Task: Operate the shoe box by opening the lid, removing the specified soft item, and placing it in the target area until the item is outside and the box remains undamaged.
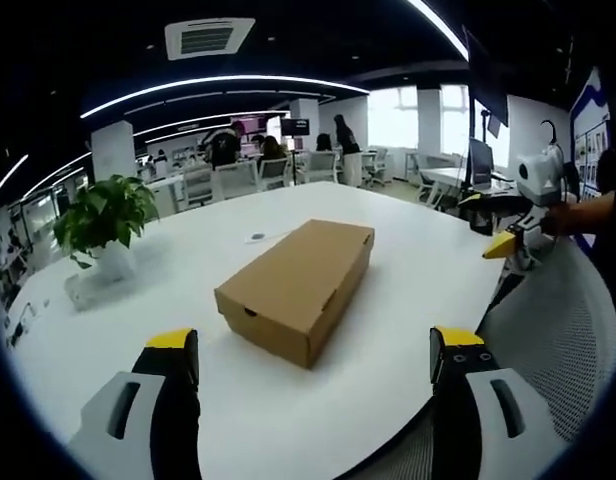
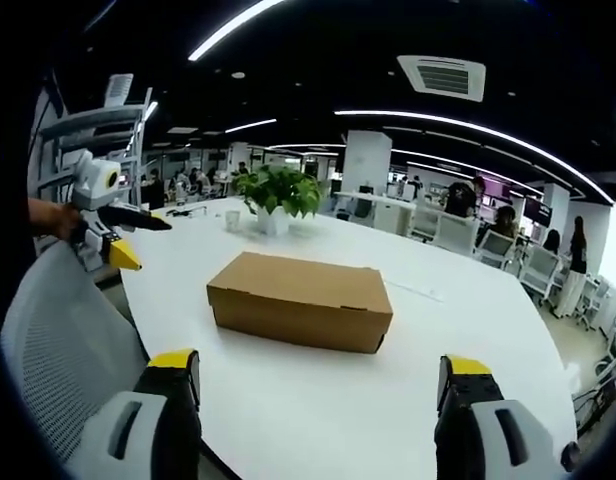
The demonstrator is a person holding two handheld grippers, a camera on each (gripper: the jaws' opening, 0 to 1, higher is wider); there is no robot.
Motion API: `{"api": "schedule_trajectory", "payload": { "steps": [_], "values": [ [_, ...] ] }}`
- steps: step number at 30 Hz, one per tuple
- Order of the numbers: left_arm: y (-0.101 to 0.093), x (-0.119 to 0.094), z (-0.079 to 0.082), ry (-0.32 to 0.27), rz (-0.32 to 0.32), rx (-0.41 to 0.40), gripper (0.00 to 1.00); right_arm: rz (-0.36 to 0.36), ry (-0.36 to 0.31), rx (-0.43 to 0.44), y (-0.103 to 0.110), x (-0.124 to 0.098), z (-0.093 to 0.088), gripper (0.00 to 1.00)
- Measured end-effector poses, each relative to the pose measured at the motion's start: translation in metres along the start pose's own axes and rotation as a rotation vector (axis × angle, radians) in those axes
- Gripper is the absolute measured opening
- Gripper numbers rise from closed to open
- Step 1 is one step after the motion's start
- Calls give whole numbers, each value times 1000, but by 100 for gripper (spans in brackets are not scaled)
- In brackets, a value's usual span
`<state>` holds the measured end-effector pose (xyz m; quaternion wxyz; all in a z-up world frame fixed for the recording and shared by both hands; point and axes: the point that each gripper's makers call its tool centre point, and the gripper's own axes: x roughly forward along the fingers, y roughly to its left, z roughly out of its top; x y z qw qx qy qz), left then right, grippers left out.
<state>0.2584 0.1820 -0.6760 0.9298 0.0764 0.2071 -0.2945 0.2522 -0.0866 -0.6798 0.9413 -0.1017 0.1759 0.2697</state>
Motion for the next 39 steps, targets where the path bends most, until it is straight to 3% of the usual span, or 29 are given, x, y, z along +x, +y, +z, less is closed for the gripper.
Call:
{"api": "schedule_trajectory", "payload": {
  "steps": [9,27,39],
  "values": [
    [9,14,2,5,23,-49,100,30,10,-12,-17,12,3,99],
    [23,42,-8,40,40,-51,100,82,40,-79,-56,56,2,99],
    [27,64,-12,65,21,-18,100,179,37,-117,-61,88,3,97]
  ]
}}
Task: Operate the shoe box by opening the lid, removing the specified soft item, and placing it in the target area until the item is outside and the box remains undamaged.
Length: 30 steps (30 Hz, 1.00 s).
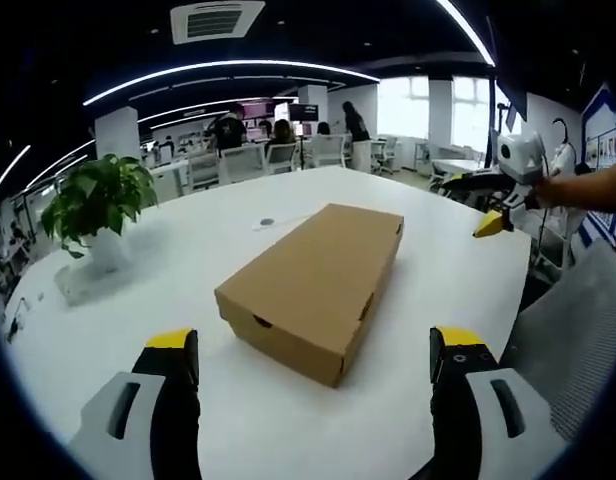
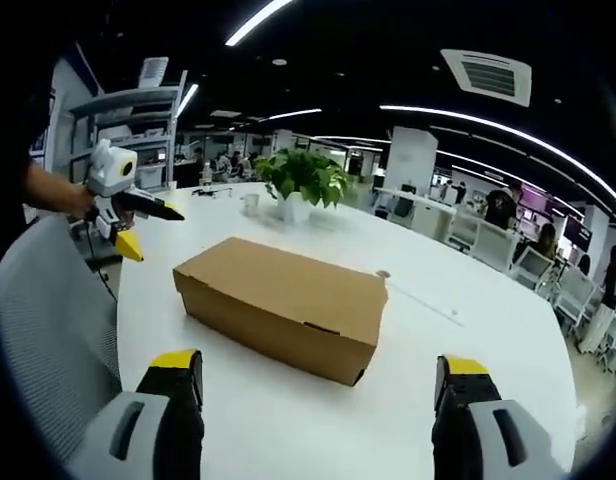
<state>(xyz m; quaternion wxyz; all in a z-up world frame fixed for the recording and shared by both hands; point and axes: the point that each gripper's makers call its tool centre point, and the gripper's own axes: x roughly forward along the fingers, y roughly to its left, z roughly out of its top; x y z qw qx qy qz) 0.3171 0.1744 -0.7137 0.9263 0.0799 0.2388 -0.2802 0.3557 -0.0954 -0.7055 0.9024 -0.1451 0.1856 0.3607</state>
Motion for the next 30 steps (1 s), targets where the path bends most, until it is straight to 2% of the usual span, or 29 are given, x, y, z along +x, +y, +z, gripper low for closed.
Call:
{"api": "schedule_trajectory", "payload": {
  "steps": [11,18,23,30],
  "values": [
    [7,14,-9,4,2,19,100,77,-3,-20,0,30,0,96],
    [7,25,-20,38,-3,15,98,101,-5,-8,-6,49,-1,92],
    [5,28,-18,20,-12,-17,96,102,14,6,-12,59,-8,90],
    [2,37,-19,25,-22,-11,92,117,22,13,-14,73,-11,86]
  ]
}}
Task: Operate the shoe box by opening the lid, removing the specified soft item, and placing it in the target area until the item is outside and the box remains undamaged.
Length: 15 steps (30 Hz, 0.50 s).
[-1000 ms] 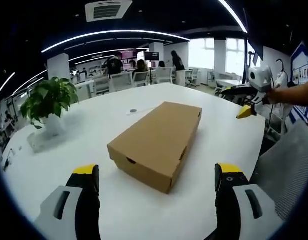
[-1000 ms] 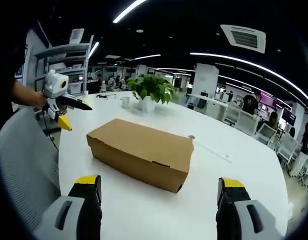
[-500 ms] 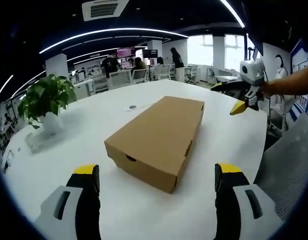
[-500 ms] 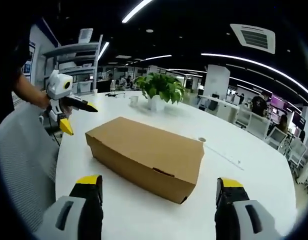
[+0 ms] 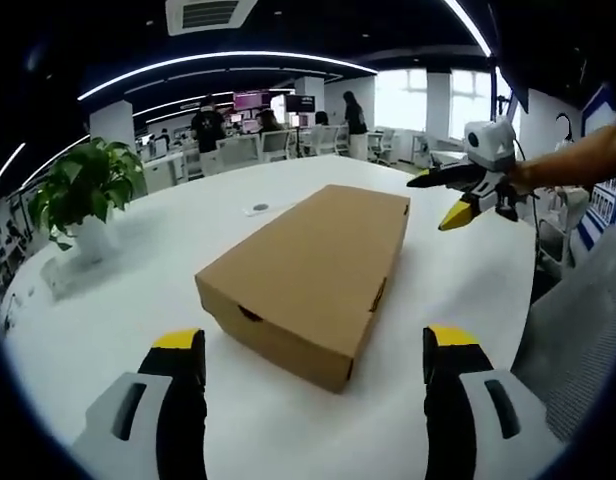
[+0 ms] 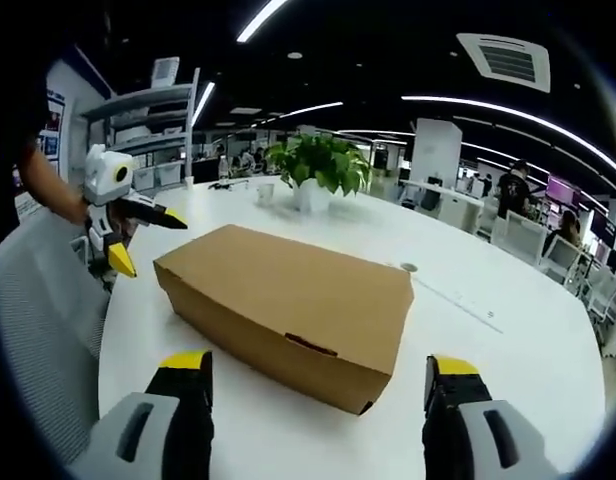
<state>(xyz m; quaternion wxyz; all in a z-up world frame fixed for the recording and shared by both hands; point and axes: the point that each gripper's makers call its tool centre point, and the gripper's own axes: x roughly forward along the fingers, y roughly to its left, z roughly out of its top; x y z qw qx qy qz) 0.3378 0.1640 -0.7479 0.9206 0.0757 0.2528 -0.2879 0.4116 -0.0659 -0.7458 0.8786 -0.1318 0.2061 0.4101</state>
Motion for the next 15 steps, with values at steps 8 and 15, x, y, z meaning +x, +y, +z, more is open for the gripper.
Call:
{"api": "schedule_trajectory", "payload": {
  "steps": [8,15],
  "values": [
    [-1,13,-1,16,-6,-12,88,15,17,4,-1,16,1,83],
    [-1,23,4,9,12,-30,85,28,34,2,-4,27,2,79]
  ]
}}
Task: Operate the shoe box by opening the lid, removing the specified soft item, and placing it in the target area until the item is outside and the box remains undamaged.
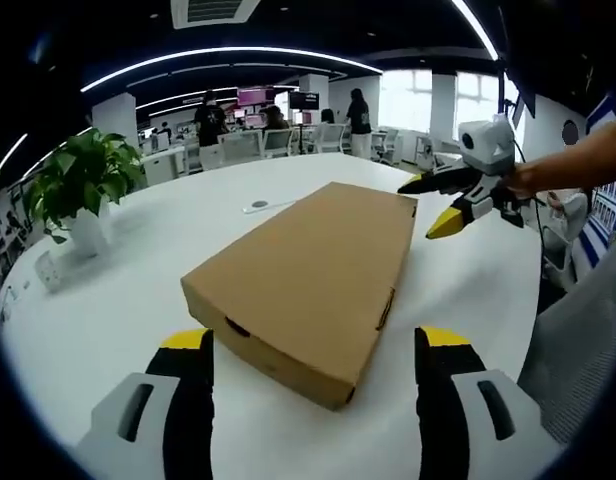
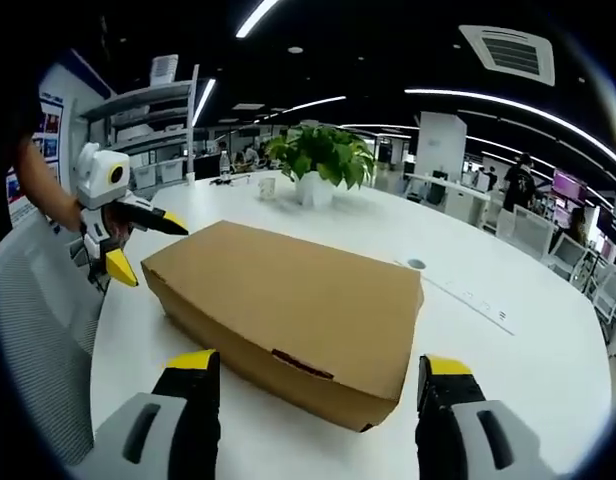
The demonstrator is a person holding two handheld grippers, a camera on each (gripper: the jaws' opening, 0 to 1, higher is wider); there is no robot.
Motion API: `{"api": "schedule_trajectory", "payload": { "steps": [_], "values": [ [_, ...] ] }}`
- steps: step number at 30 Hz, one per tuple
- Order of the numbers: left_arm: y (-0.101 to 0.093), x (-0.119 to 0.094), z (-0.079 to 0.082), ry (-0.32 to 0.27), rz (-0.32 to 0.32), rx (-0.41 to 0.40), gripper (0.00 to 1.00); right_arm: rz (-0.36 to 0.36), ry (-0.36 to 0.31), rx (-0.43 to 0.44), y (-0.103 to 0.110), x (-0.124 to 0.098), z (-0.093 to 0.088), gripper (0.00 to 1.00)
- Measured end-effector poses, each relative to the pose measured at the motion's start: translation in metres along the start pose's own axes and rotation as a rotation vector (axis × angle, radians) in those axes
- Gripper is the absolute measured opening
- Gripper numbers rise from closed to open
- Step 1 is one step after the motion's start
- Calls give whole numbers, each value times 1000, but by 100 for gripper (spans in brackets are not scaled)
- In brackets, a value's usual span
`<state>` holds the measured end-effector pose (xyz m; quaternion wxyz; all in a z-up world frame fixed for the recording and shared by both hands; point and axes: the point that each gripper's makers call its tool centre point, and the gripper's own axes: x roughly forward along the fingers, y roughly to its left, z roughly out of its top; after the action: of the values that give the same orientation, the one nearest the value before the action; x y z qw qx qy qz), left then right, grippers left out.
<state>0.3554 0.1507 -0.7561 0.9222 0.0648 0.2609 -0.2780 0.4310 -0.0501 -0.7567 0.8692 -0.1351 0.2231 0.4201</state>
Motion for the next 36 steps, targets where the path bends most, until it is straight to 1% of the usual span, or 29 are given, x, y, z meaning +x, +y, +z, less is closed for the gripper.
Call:
{"api": "schedule_trajectory", "payload": {
  "steps": [5,10,13,15,17,19,29,36],
  "values": [
    [-1,4,0,4,21,-20,86,9,18,-12,-4,7,-1,77],
    [-5,8,-2,12,33,-33,85,34,43,-27,-4,12,-6,75],
    [-3,9,-2,4,42,-20,82,42,54,-40,-3,15,-8,74],
    [-3,9,-1,1,45,-27,78,34,52,-33,-4,15,-8,73],
    [-1,11,-1,-3,54,-40,77,35,48,-32,-4,15,-8,73],
    [3,11,-1,-7,63,-41,73,34,48,-29,-3,14,-8,72],
    [4,12,-2,-1,54,-32,72,27,46,-12,-2,14,-8,71],
    [9,10,-3,2,27,-20,72,16,41,11,3,11,-8,71]
  ]
}}
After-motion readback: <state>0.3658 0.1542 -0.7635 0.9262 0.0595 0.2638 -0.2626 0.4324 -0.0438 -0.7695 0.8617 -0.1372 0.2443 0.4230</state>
